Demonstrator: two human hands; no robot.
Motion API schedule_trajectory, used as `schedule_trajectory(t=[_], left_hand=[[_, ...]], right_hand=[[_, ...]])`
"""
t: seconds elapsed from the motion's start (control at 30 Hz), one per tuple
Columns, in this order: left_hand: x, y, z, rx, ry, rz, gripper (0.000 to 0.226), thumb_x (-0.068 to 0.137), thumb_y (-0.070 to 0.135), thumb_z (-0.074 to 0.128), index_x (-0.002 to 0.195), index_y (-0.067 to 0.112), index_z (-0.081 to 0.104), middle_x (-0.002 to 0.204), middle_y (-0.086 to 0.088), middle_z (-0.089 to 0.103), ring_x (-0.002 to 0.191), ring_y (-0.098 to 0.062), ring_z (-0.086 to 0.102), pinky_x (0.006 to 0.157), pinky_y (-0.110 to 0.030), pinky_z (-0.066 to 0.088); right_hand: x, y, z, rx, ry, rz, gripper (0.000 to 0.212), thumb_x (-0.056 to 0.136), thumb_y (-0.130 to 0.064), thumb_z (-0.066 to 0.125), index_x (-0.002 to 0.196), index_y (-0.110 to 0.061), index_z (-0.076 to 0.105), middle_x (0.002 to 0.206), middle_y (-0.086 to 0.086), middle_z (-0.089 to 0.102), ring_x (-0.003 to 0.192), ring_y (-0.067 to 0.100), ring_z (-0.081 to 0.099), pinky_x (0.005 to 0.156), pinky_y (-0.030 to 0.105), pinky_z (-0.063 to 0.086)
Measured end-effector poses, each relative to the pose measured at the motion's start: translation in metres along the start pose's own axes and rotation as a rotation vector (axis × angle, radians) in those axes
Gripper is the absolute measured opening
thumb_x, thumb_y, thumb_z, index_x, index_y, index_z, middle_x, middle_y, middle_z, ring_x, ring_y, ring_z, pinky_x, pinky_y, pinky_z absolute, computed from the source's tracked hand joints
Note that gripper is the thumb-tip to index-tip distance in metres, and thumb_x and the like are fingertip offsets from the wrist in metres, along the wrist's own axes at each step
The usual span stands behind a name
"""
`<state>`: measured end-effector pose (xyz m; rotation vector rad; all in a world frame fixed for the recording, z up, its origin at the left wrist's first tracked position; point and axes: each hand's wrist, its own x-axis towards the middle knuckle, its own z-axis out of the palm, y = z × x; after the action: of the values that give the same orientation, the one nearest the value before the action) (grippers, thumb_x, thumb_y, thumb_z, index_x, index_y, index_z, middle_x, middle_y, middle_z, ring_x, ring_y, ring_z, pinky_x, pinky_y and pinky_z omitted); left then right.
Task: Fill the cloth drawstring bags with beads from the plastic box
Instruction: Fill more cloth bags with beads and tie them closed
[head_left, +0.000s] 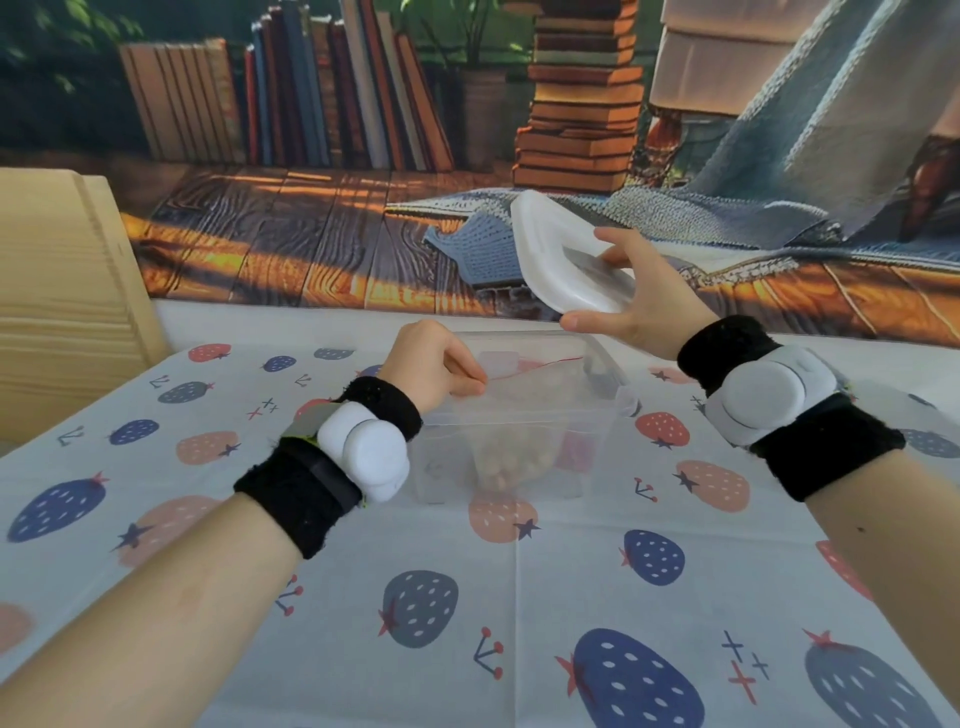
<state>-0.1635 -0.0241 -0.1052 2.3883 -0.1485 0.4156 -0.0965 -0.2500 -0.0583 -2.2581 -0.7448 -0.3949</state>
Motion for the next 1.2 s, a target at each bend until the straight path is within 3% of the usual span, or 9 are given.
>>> schedule_trajectory(t=[0.13,0.33,0.63,0.77,0.9,1.1,1.2], left_hand=[[0.000,0.000,0.000,0.019,-0.019,0.031,0.009,0.070,0.007,0.081,0.078,0.008,0.077,0.069,0.001,0.070,0.058,0.001,0.060,0.066,-0.007,0.047],[0.002,0.001,0.001,0.088,-0.028,0.036,0.004,0.073,0.005,0.077,0.077,0.008,0.076,0.066,-0.002,0.069,0.066,-0.016,0.066,0.079,-0.029,0.054],[0.005,0.000,0.002,0.154,-0.069,0.027,0.011,0.078,0.004,0.071,0.071,0.012,0.072,0.058,0.006,0.063,0.065,-0.022,0.067,0.075,-0.030,0.054],[0.006,-0.002,0.001,0.125,-0.091,0.013,0.004,0.073,0.007,0.077,0.077,0.008,0.076,0.076,-0.006,0.071,0.079,-0.024,0.067,0.082,-0.036,0.053],[0.001,-0.007,-0.013,0.030,-0.121,-0.033,0.023,0.078,0.016,0.076,0.100,0.010,0.074,0.099,-0.003,0.071,0.095,-0.015,0.064,0.084,-0.020,0.043],[-0.012,-0.037,-0.054,-0.068,0.180,0.011,0.025,0.084,0.006,0.066,0.109,0.010,0.069,0.105,-0.005,0.069,0.096,-0.014,0.063,0.090,-0.026,0.048],[-0.015,-0.052,-0.067,-0.089,0.287,-0.026,0.028,0.091,-0.001,0.054,0.106,0.020,0.066,0.100,-0.001,0.068,0.098,-0.016,0.062,0.093,-0.031,0.048]], right_hand=[[-0.004,-0.002,0.001,-0.017,-0.040,0.007,0.114,0.046,-0.066,0.066,0.142,-0.020,0.027,0.129,0.003,0.046,0.120,0.018,0.044,0.100,0.031,0.035],[-0.007,-0.007,0.008,-0.030,-0.088,-0.012,0.117,0.043,-0.070,0.067,0.143,-0.023,0.026,0.130,0.002,0.045,0.121,0.017,0.044,0.101,0.030,0.034],[-0.007,-0.020,0.022,-0.043,-0.148,-0.041,0.124,0.035,-0.076,0.063,0.142,-0.024,0.027,0.130,0.004,0.046,0.123,0.019,0.044,0.103,0.033,0.035],[-0.009,-0.027,0.025,-0.101,-0.180,-0.076,0.123,0.036,-0.074,0.062,0.142,-0.022,0.028,0.130,0.003,0.046,0.123,0.019,0.043,0.101,0.033,0.034],[-0.010,-0.033,0.025,-0.115,-0.227,-0.106,0.117,0.042,-0.068,0.065,0.142,-0.021,0.027,0.129,0.004,0.046,0.121,0.021,0.044,0.101,0.034,0.035],[-0.006,-0.049,0.034,-0.198,-0.293,-0.168,0.108,0.053,-0.060,0.074,0.142,-0.021,0.028,0.127,0.004,0.048,0.117,0.022,0.046,0.093,0.028,0.033],[-0.005,-0.055,0.046,-0.209,-0.351,-0.156,0.103,0.060,-0.053,0.078,0.143,-0.021,0.026,0.132,0.005,0.046,0.120,0.024,0.045,0.097,0.033,0.035]])
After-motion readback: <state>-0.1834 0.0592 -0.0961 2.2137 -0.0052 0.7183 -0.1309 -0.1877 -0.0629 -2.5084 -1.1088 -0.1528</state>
